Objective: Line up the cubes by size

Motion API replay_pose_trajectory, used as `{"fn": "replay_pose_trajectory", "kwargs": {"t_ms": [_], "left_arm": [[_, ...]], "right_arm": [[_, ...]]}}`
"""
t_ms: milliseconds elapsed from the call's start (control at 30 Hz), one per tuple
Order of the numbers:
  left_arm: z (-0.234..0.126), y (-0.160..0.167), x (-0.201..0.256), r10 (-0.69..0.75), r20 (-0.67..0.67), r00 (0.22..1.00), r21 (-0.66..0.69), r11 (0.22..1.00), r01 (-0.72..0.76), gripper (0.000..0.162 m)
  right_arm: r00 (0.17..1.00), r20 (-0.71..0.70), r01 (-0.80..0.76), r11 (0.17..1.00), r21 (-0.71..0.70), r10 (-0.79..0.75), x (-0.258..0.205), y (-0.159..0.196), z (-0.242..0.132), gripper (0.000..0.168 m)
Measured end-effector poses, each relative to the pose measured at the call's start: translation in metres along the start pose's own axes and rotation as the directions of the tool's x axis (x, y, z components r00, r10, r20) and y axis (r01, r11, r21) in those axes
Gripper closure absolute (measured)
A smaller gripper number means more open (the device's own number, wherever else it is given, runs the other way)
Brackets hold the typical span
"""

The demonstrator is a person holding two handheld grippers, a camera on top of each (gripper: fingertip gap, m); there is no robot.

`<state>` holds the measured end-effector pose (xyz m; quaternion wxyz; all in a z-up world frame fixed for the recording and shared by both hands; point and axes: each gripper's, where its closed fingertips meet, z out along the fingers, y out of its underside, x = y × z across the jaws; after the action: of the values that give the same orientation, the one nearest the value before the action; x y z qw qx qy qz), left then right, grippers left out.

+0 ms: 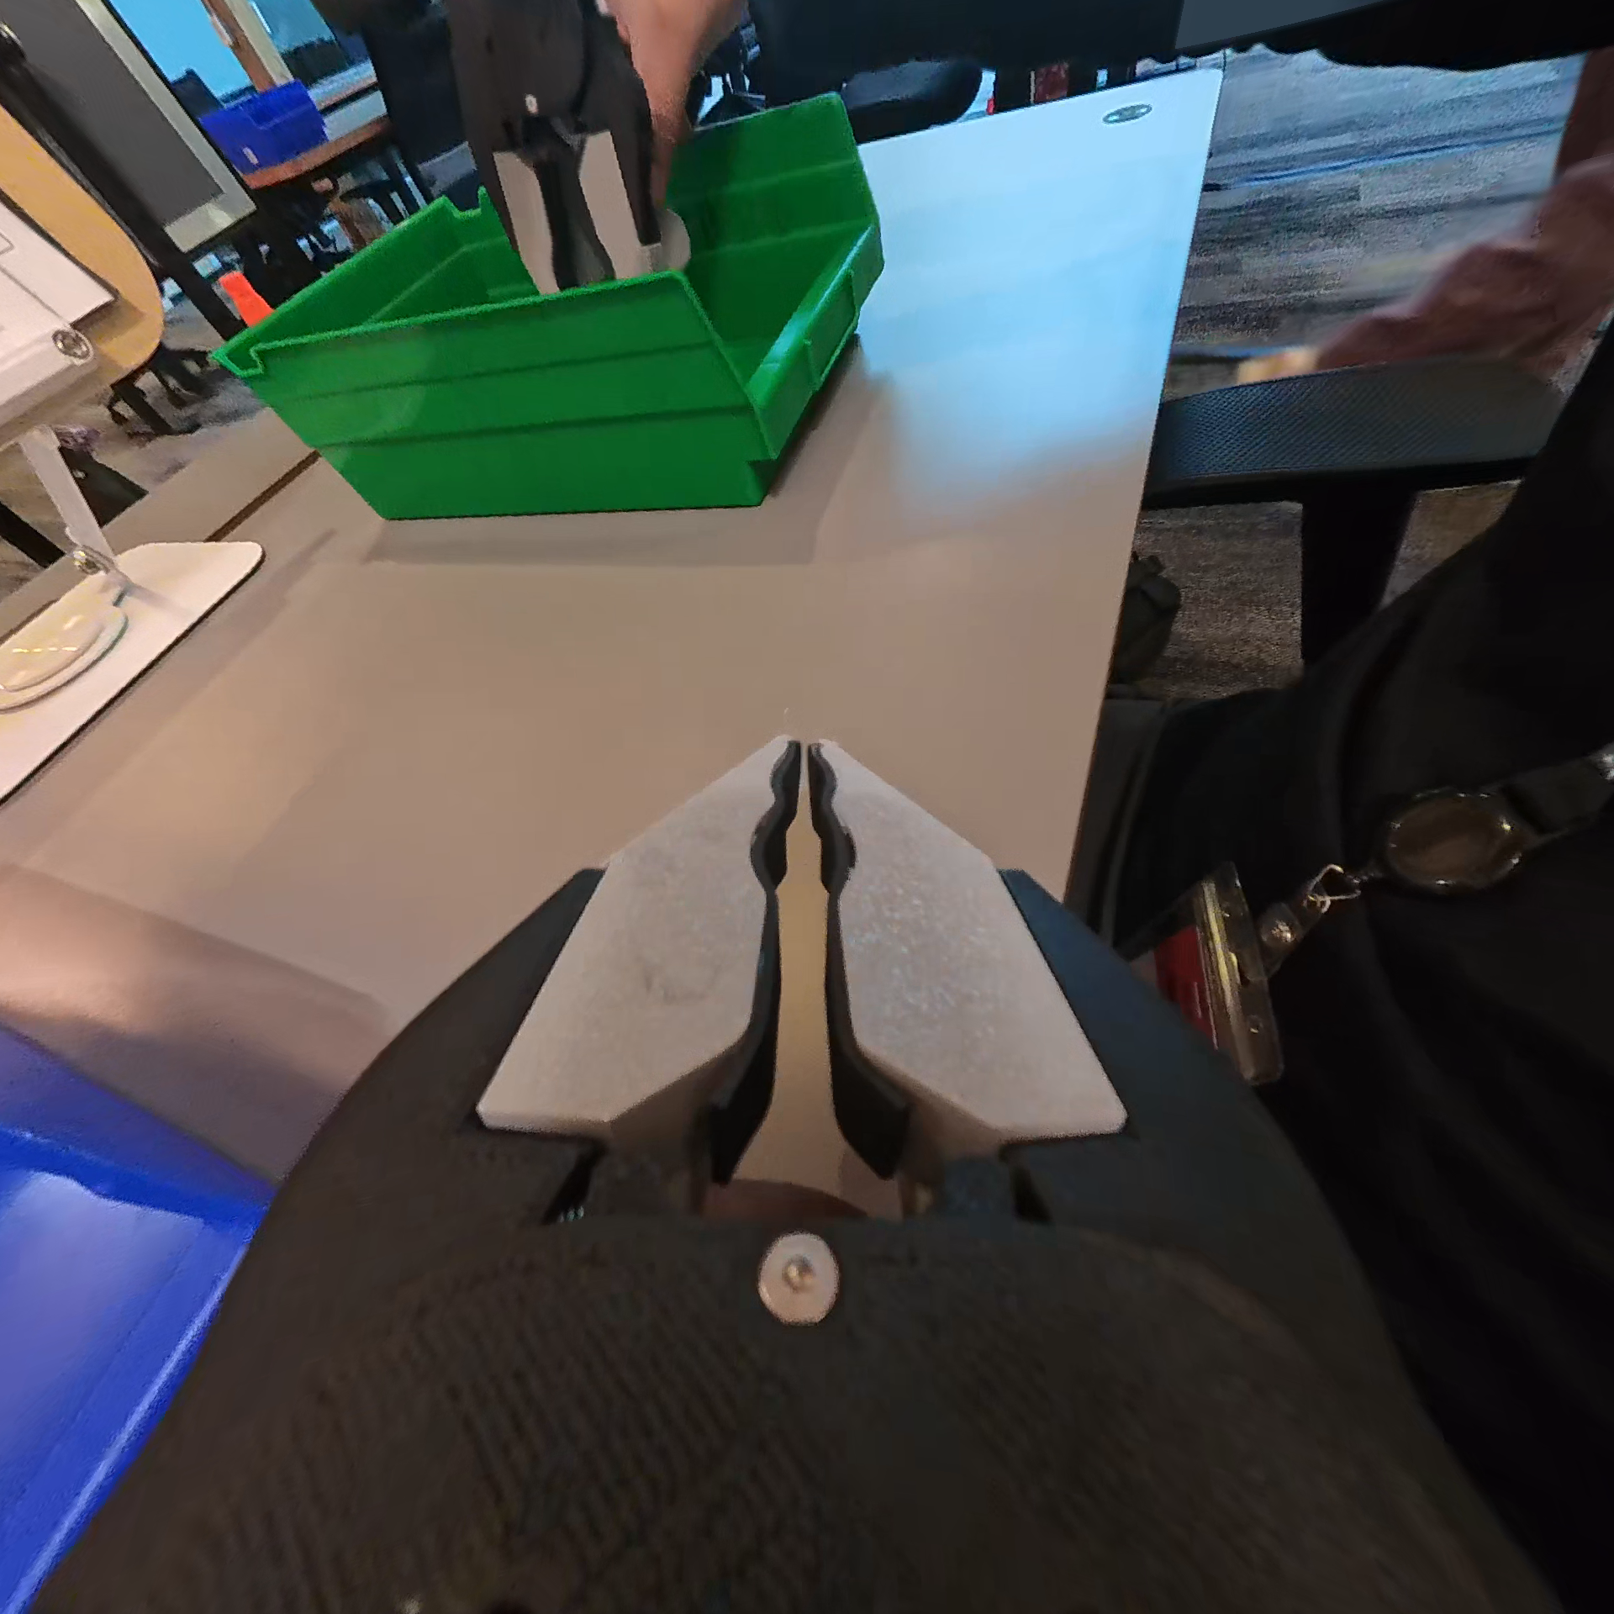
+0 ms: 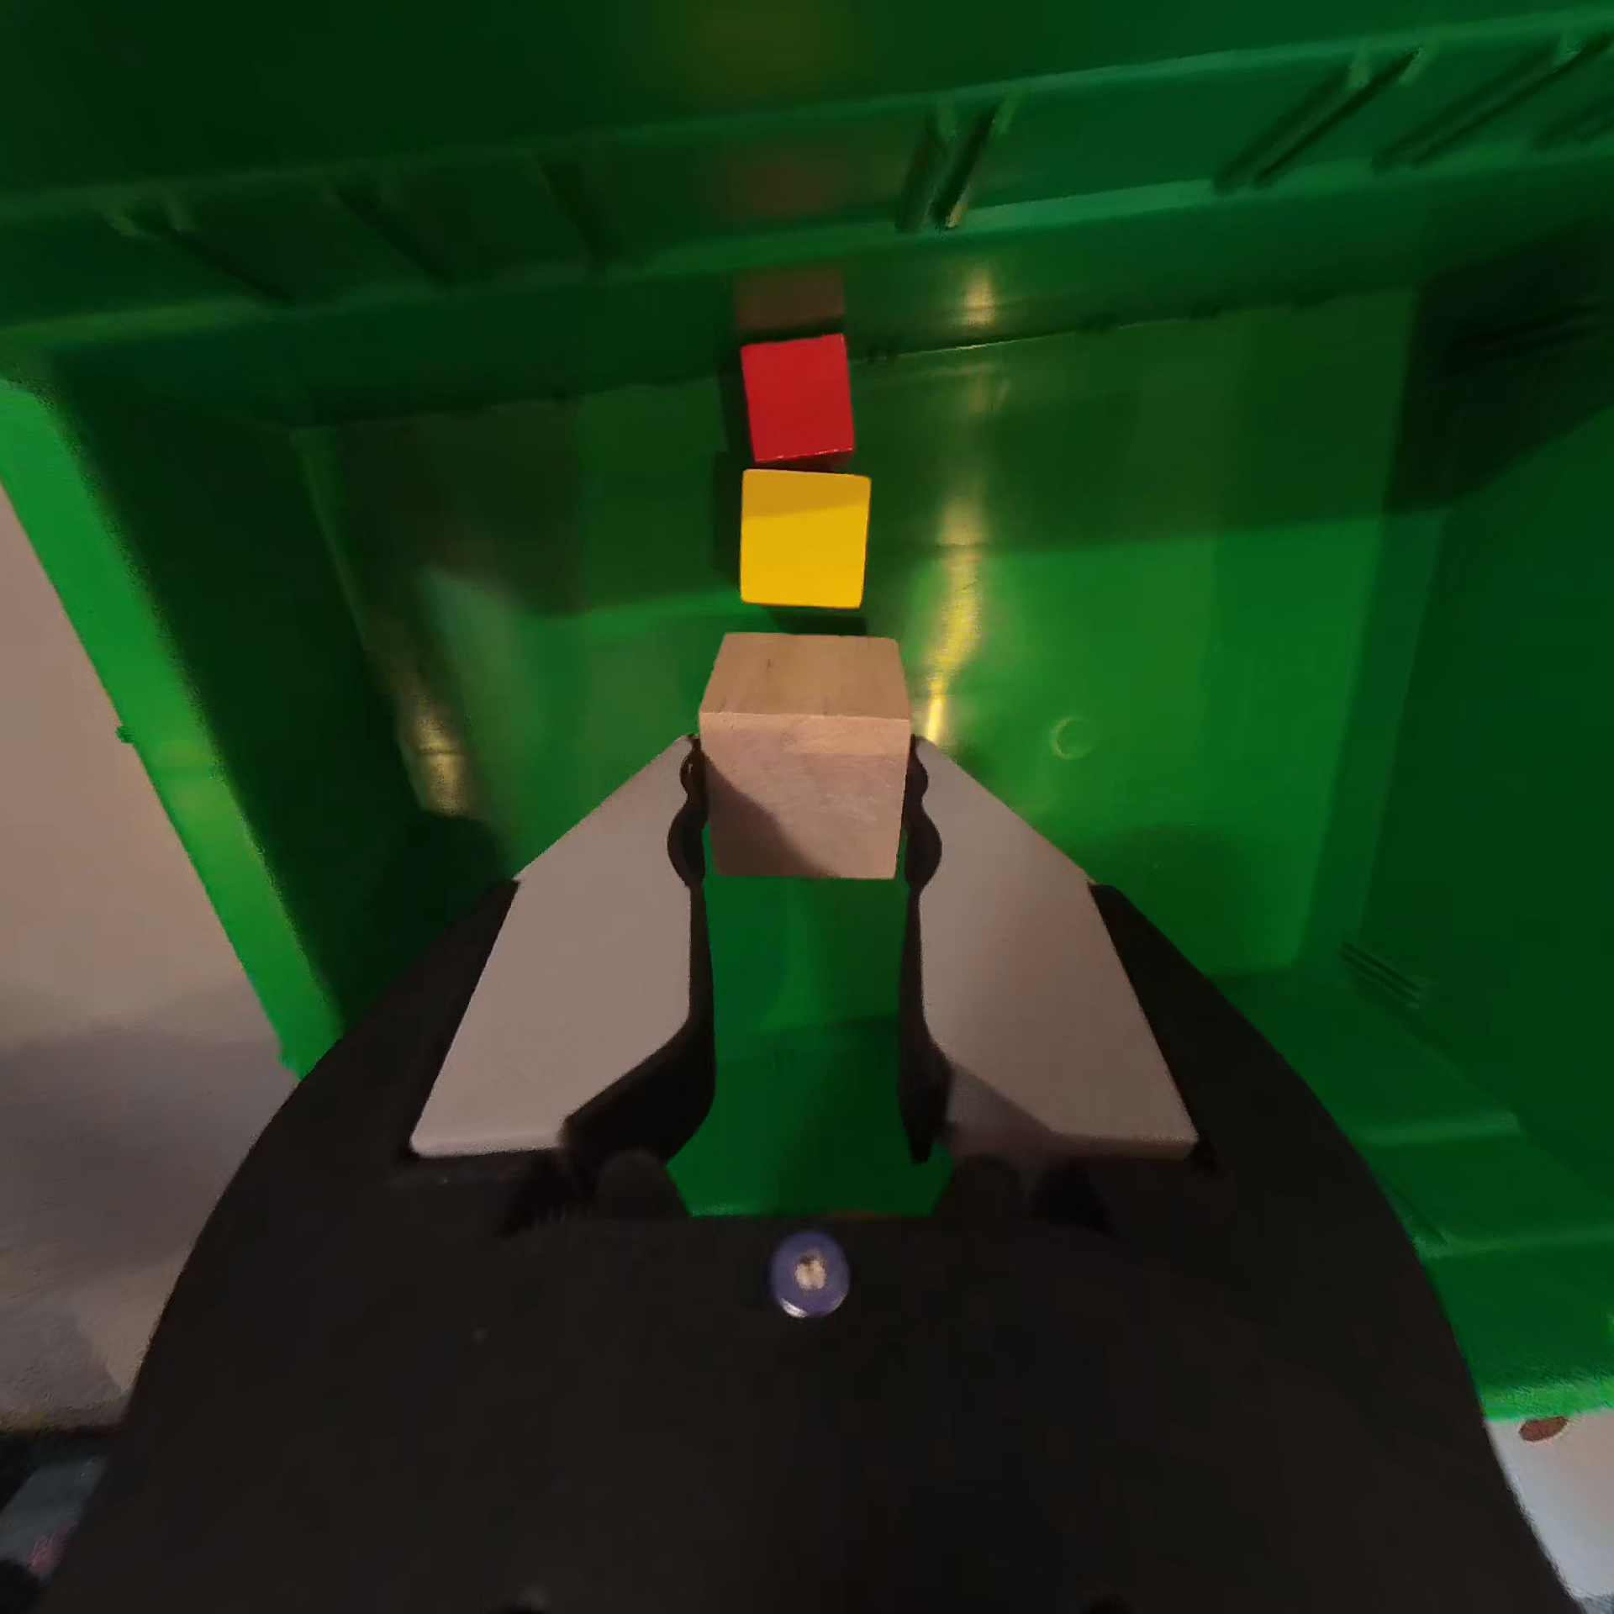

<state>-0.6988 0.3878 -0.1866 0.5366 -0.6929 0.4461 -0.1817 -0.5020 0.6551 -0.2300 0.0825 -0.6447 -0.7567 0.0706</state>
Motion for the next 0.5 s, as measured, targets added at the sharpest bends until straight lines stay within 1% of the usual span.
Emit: {"fn": "replay_pose_trajectory", "kwargs": {"t_ms": [33, 67, 133, 167, 200, 233, 300, 400, 433, 500], "left_arm": [[0.0, 0.001, -0.001, -0.006, 0.001, 1.0, -0.003, 1.0, 0.006, 0.162], [-0.001, 0.002, -0.002, -0.011, 0.003, 1.0, -0.003, 1.0, 0.011, 0.159], [-0.002, 0.002, -0.006, -0.027, 0.012, 1.0, -0.001, 1.0, 0.027, 0.154], [-0.004, 0.003, -0.009, -0.038, 0.021, 0.999, -0.009, 0.999, 0.038, 0.147], [-0.007, 0.004, -0.015, -0.042, 0.036, 0.998, -0.027, 0.999, 0.043, 0.137], [-0.012, 0.006, -0.024, -0.03, 0.062, 0.998, -0.057, 0.998, 0.033, 0.13], [-0.031, 0.008, -0.05, 0.032, 0.129, 0.991, -0.121, 0.993, -0.016, 0.125], [-0.071, 0.007, -0.103, 0.127, 0.184, 0.975, -0.254, 0.964, -0.077, 0.124], [-0.084, 0.011, -0.122, 0.156, 0.174, 0.972, -0.318, 0.943, -0.095, 0.124], [-0.103, 0.023, -0.156, 0.252, 0.096, 0.963, -0.437, 0.88, -0.187, 0.115]], "right_arm": [[1.0, -0.001, 0.0, 1.0, -0.011, 0.0, 0.0, 0.001, 0.002, 0.123], [1.0, -0.02, 0.003, 1.0, -0.014, -0.003, 0.002, 0.0, 0.003, 0.117], [0.998, -0.058, 0.008, 1.0, 0.003, -0.008, 0.005, -0.002, 0.0, 0.116], [0.998, -0.07, 0.004, 1.0, 0.02, -0.003, 0.005, -0.003, -0.005, 0.116], [0.996, -0.088, -0.002, 0.999, 0.044, 0.006, 0.005, -0.005, -0.012, 0.115], [0.994, -0.111, -0.006, 0.997, 0.078, 0.015, 0.004, -0.008, -0.02, 0.113], [0.987, -0.158, 0.003, 0.986, 0.167, 0.024, -0.003, -0.017, -0.038, 0.114], [0.984, -0.179, 0.061, 0.945, 0.323, -0.002, -0.034, -0.035, -0.063, 0.115], [0.983, -0.182, 0.084, 0.926, 0.367, -0.017, -0.046, -0.04, -0.068, 0.116], [0.982, -0.18, 0.124, 0.896, 0.427, -0.05, -0.07, -0.047, -0.073, 0.117]]}}
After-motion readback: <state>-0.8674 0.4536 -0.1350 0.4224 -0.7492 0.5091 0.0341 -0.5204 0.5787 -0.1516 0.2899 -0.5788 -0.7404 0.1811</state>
